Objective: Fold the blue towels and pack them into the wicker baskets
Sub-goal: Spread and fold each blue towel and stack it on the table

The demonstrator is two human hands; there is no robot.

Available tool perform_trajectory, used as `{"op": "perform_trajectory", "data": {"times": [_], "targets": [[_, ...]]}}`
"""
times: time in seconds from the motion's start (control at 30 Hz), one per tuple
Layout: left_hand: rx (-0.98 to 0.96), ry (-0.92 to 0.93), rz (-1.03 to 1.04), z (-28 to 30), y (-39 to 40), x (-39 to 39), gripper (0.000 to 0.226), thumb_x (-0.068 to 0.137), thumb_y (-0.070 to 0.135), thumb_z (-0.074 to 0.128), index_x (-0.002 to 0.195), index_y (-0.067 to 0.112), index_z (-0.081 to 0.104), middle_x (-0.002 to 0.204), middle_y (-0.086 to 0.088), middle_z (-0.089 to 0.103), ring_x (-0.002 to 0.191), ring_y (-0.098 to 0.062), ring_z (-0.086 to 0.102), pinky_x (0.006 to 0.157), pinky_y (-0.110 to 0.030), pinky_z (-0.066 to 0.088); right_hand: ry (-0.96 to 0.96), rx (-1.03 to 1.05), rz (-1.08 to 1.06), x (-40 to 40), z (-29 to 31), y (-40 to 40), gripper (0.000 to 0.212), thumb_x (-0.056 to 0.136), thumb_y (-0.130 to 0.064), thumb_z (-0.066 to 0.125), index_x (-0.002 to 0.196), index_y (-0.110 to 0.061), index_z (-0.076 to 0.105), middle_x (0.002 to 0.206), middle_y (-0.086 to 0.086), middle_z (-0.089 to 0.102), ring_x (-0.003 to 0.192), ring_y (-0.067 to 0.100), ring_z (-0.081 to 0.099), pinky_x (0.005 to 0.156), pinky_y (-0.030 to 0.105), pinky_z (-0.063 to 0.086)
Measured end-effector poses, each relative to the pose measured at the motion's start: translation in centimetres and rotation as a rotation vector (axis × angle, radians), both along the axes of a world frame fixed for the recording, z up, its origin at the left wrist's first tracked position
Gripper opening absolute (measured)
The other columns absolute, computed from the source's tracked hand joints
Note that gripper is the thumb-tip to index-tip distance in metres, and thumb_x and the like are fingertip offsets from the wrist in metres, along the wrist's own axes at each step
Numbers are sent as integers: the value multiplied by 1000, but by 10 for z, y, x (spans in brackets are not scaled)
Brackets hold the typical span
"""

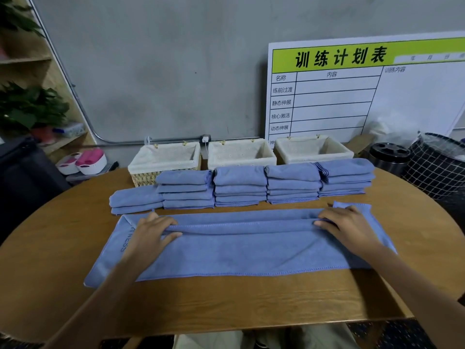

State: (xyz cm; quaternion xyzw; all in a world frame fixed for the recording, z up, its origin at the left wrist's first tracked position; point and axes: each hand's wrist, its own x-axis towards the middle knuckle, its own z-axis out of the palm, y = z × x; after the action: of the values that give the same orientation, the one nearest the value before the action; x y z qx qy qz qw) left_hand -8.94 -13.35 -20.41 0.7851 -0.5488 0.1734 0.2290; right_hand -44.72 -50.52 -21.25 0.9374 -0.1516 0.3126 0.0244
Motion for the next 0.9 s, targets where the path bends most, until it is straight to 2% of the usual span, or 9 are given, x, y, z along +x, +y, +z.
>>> {"op": "perform_trajectory", "data": {"times": [0.1,0.17,0.23,0.3,0.4,0.57,0.7,0.83,0.9], "targets": [[-137,-8,-11,9,5,-15,26,84,43,58,82,19,67,75,25,43,73,-10,37,67,-25,38,-57,-18,10,-10,9,11,33,99,-48,43,82,-25,61,80,-15,61,72,14,60,67,34,33],[-127,-24,-40,-2,18,-19,29,83,46,59,83,19,68,78,24,47,75,-6,40,71,-18,34,-54,-7,54,-23,0,19,33,97,-49,45,83,-24,62,81,-14,62,73,13,61,65,35,39],[-58,-21,-68,-16,30,-18,39,87,56,53,87,22,69,82,17,60,78,-3,45,71,-20,35,-8,59,92,-34,-14,24,38,97,-56,42,86,-27,63,84,-16,62,74,10,61,62,36,45],[-28,-28,-63,-22,33,-13,40,88,56,51,88,21,70,86,13,66,78,-7,48,72,-23,36,23,119,98,-34,-19,21,36,96,-56,43,87,-28,63,85,-17,60,74,9,60,61,37,47],[-11,-41,-40,-17,22,-11,32,85,46,52,88,20,70,85,11,67,76,-11,46,68,-24,35,39,135,98,-22,-17,14,33,96,-53,44,86,-27,61,84,-15,59,73,11,58,61,40,49],[-9,-8,-24,-14,11,-3,32,86,47,50,87,22,69,84,12,66,76,-13,48,67,-31,40,21,168,71,-7,-13,3,34,94,-55,44,86,-27,63,85,-15,60,75,12,59,65,41,50],[-19,-34,-48,-16,14,1,37,91,55,49,90,24,69,86,15,65,77,-11,45,68,-32,40,-19,126,53,-10,-8,-1,45,97,-60,38,86,-27,66,86,-15,62,75,11,60,66,39,47],[-186,-18,-69,-5,27,-9,32,90,46,59,93,17,73,87,13,66,78,-17,50,72,-32,40,-121,3,37,-31,2,6,35,94,-46,50,86,-20,73,88,-7,66,77,17,63,65,39,46],[-148,-23,-88,-7,36,-14,35,91,50,57,92,19,72,88,16,64,78,-16,49,73,-31,40,-91,-38,61,-43,0,10,34,93,-46,51,85,-22,73,88,-10,66,76,16,64,67,37,44]]}}
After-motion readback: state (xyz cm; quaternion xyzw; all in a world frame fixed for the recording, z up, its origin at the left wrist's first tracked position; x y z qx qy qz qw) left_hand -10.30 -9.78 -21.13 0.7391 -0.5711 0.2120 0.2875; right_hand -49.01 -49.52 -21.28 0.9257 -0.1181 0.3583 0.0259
